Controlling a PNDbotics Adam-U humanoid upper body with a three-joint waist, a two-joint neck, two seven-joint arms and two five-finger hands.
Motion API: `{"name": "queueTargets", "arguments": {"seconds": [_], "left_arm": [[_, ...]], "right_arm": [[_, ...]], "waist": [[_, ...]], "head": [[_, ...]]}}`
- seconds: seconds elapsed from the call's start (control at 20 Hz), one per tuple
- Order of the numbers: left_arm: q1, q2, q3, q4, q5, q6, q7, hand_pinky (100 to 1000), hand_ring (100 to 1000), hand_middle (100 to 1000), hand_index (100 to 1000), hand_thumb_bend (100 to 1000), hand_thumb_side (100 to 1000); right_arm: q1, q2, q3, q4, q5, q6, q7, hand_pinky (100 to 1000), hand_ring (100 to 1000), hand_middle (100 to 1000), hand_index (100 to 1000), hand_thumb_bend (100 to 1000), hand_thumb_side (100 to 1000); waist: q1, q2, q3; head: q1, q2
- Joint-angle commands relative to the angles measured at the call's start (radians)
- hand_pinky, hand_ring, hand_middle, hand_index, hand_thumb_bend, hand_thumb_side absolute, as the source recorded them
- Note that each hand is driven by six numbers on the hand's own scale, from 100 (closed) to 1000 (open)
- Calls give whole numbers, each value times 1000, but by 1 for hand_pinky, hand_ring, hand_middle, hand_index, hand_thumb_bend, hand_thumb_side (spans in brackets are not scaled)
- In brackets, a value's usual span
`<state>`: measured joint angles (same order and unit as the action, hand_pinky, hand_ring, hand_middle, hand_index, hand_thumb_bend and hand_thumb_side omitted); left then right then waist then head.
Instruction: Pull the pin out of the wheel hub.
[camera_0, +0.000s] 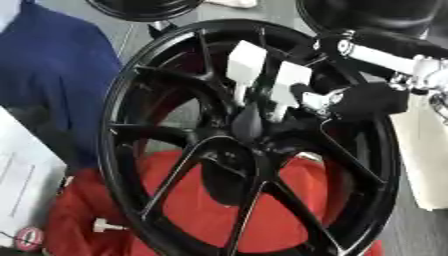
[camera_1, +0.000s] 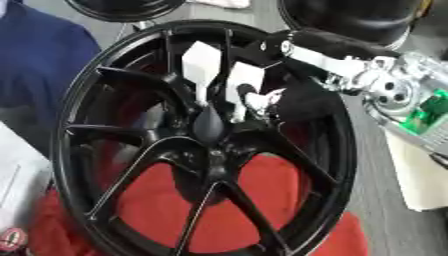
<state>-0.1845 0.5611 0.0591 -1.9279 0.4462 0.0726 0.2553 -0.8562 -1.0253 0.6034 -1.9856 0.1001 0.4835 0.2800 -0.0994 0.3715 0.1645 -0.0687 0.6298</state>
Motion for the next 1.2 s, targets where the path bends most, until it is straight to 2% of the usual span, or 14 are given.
{"name": "queueTargets", "arguments": {"seconds": [0.05,0.5,0.7,0.8,0.9,1.05,1.2], "left_arm": [[-3,13,4,-13,-5,0,-4,821,777,741,745,169,780],[-1,7,3,-13,-9,3,-6,823,777,741,745,165,785],[2,3,4,-13,-12,3,-5,823,777,742,745,164,787],[1,2,4,-13,-12,3,-5,823,777,742,744,163,788],[-1,3,3,-14,-11,3,-6,824,777,741,744,162,788],[-5,5,3,-15,-10,3,-6,824,776,741,744,161,787],[-8,5,2,-15,-9,4,-7,824,776,741,743,160,788]], "right_arm": [[-7,-30,-21,-14,25,-10,7,894,962,883,929,173,597],[-12,-20,-16,-14,36,8,-1,898,970,892,940,158,604],[-18,-14,-10,-14,70,17,-12,904,976,888,950,164,583],[-14,-10,-14,-14,76,17,-15,904,974,880,944,144,597],[-3,-10,-30,-14,64,12,-23,904,970,871,940,129,612],[10,-14,-49,-14,38,7,-26,904,967,866,937,116,629],[15,-14,-56,-14,11,10,-24,905,967,865,935,107,641]], "waist": [[5,-13,1],[3,2,1],[3,5,0],[4,7,0],[4,9,-1],[3,9,0],[3,11,3]], "head": [[6,-20],[1,-45],[-5,-53],[-9,-45],[-6,-18],[27,25],[60,35]]}}
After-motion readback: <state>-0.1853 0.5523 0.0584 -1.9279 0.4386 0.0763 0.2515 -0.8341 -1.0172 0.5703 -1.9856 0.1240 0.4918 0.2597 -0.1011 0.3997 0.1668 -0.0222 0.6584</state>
